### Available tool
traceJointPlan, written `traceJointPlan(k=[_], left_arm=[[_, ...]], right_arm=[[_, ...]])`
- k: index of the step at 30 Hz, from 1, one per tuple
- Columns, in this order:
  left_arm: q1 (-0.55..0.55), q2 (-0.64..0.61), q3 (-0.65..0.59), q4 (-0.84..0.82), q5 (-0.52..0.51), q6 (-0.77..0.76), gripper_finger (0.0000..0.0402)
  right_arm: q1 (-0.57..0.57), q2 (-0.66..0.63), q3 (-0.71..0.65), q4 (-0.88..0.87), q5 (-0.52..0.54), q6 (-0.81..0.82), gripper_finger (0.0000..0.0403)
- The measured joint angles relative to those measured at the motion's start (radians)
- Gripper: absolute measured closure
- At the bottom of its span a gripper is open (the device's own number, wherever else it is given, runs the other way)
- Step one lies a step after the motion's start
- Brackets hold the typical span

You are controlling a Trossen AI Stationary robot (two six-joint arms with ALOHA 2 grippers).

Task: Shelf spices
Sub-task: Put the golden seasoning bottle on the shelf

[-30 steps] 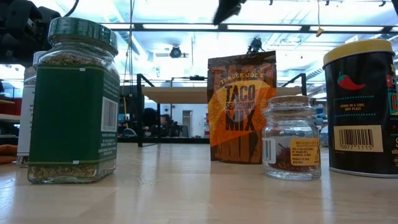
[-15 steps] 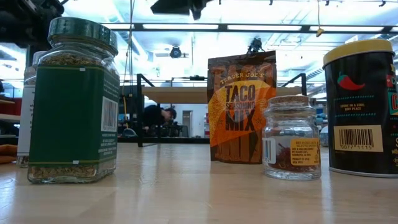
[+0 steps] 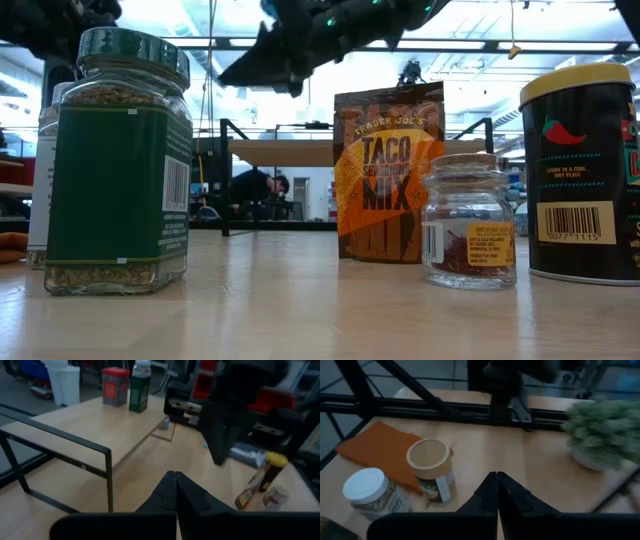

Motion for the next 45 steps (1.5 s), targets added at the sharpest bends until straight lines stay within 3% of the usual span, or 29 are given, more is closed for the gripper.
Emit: traceJointPlan(k=[7,18,25,29,33,36,42,45], left_arm=[[-0.11,0.243,0.051,0.063,-0.051,-0.057,0.0401],[-0.402,0.441,0.083,0.181,-0.371,-0.285,0.0401],[-0.571,0.603,0.269,0.06,-0.546,-0.341,0.0401],[-0.629,0.72,0.402,-0.136,-0.616,-0.443,0.0401],[-0.653,0.813,0.503,-0.395,-0.61,-0.69,0.0401],[-0.663,0.853,0.549,-0.524,-0.545,-0.864,0.0401],[-0.668,0.866,0.56,-0.523,-0.4,-0.954,0.0401],[-0.668,0.865,0.56,-0.489,-0.396,-0.954,0.0401]], right_arm=[[-0.017,0.047,0.064,-0.013,-0.021,-0.007,0.0402],[-0.024,0.035,0.064,-0.053,-0.099,-0.005,0.0402],[-0.018,0.035,0.063,-0.096,-0.098,0.012,0.0402],[-0.003,0.035,0.063,-0.095,-0.099,0.012,0.0402],[0.006,0.035,0.063,-0.094,-0.104,-0.012,0.0402],[0.01,0.035,0.063,-0.089,-0.121,-0.034,0.0402],[0.01,0.035,0.063,-0.089,-0.157,-0.059,0.0403],[0.01,0.035,0.063,-0.089,-0.16,-0.078,0.0399]])
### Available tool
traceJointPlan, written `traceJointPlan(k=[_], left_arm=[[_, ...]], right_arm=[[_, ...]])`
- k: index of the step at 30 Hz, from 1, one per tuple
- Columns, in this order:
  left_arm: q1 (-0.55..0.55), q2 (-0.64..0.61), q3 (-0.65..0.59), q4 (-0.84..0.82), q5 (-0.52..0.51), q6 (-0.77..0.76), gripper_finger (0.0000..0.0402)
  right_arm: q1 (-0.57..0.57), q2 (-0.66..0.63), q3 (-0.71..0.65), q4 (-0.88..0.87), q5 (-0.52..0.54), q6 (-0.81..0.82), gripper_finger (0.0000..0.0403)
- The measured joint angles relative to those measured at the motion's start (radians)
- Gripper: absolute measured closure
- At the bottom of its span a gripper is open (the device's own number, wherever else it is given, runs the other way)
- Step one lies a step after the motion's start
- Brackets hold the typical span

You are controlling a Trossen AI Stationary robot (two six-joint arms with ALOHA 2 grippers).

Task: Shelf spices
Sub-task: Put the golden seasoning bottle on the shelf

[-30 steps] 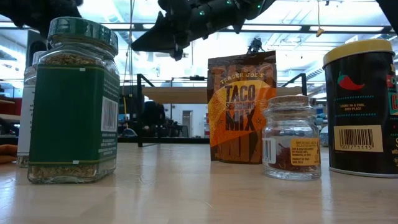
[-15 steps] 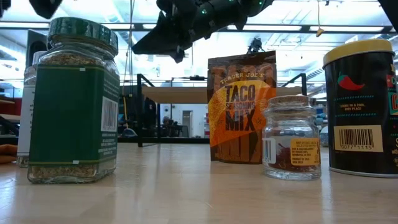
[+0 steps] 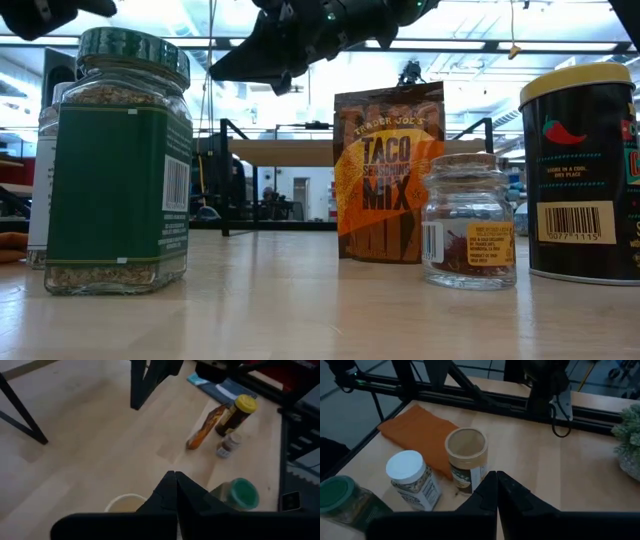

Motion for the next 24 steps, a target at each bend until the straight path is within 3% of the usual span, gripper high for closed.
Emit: traceJointPlan(k=[9,13,17,24], left_arm=[[0.0,0.002,0.0,0.05,-0.002,0.004,0.0401],[0.009,0.01,0.0,0.089,-0.065,-0.005,0.0388],[0.028,0.025,0.0,0.101,-0.086,-0.005,0.0343],[0.065,0.064,0.0,0.1,-0.102,-0.004,0.0222]], right_arm=[[0.0,0.0,0.0,-0.004,0.001,-0.034,0.0368],[0.0,0.0,0.0,0.001,0.003,-0.034,0.0351],[-0.001,0.0,0.0,0.003,0.005,-0.035,0.0326],[-0.001,0.0,0.0,0.009,0.075,-0.035,0.0262]])
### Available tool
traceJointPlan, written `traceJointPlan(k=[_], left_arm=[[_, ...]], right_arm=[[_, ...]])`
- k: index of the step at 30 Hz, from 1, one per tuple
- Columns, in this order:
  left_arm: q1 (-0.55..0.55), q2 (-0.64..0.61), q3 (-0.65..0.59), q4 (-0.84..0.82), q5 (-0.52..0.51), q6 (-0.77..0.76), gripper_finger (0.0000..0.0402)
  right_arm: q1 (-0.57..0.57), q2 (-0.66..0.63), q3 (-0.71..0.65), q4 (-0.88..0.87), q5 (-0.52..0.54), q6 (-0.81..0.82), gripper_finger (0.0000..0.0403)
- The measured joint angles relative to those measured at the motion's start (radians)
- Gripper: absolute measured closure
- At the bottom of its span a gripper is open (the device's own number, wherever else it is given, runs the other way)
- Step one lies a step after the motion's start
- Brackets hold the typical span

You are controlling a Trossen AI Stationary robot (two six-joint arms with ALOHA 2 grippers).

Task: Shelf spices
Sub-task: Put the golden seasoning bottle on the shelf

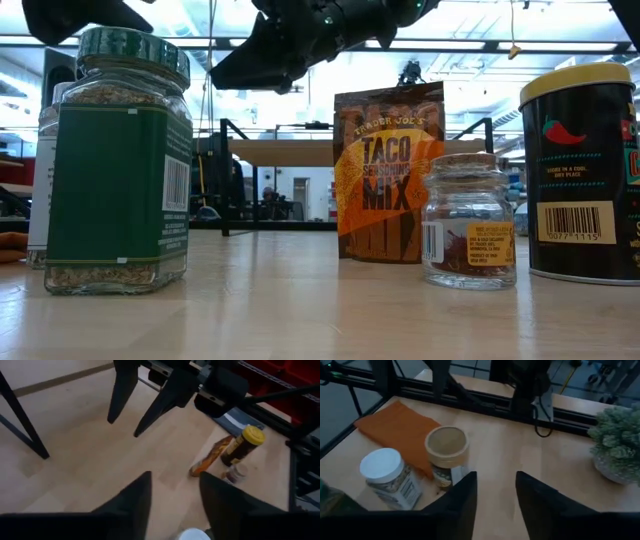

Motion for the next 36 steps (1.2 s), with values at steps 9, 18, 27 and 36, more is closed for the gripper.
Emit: traceJointPlan(k=[9,18,27,36], left_arm=[[0.008,0.001,0.0,0.048,0.047,0.012,0.0158],[0.005,-0.004,0.0,-0.015,0.238,-0.036,0.018],[-0.031,-0.001,0.0,-0.064,0.275,-0.122,0.0203],[-0.053,0.072,0.0,-0.071,0.39,-0.211,0.0209]], right_arm=[[0.002,0.0,0.0,0.096,0.015,-0.002,0.0194],[0.014,0.001,0.0,0.083,0.042,-0.064,0.0192],[0.015,0.074,0.002,0.038,0.045,-0.126,0.0198],[0.013,0.188,0.001,0.17,-0.008,-0.117,0.0198]])
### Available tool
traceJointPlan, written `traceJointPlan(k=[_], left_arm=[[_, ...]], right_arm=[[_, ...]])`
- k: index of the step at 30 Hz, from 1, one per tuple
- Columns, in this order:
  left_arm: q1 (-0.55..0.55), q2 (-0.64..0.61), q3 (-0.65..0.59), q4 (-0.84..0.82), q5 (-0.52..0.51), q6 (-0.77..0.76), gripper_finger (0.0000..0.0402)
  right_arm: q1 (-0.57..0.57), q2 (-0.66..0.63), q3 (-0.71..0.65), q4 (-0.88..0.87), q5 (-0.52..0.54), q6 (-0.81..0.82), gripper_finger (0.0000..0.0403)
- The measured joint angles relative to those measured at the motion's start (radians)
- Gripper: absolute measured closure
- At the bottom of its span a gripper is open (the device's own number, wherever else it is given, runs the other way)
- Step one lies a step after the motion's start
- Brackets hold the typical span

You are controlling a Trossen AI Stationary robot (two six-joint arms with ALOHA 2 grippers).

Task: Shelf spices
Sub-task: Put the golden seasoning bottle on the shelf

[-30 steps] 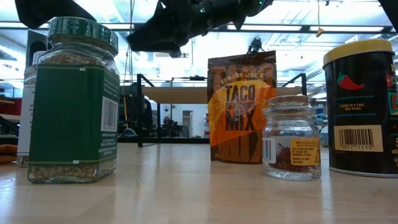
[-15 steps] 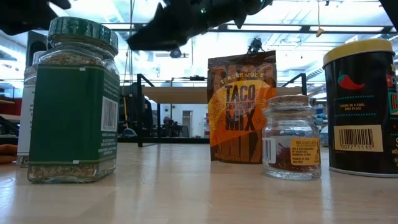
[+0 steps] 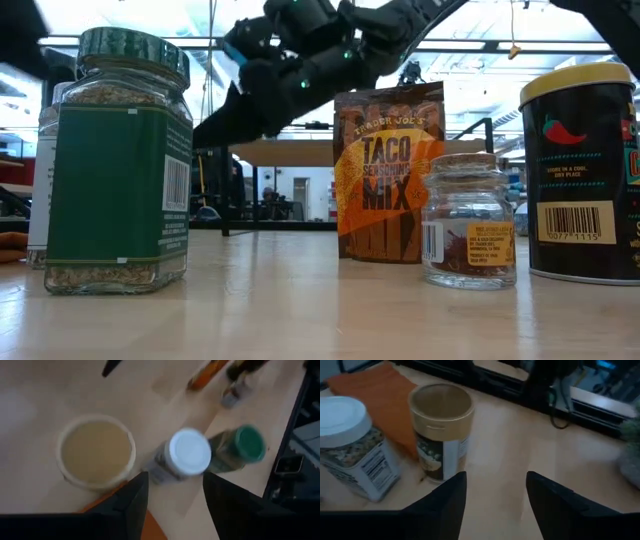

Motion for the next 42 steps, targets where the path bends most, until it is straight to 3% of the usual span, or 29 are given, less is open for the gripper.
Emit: traceJointPlan(k=[10,27,42], left_arm=[[-0.001,0.089,0.0,-0.002,0.05,-0.042,0.0209],[0.022,0.308,0.0,-0.109,0.05,-0.085,0.0209],[0.053,0.333,0.0,-0.112,-0.188,-0.083,0.0209]], right_arm=[[0.008,0.048,-0.001,0.01,-0.057,0.008,0.0201],[0.008,0.06,0.0,0.059,-0.077,0.016,0.0206],[0.007,0.06,0.0,0.007,-0.103,0.067,0.0211]])
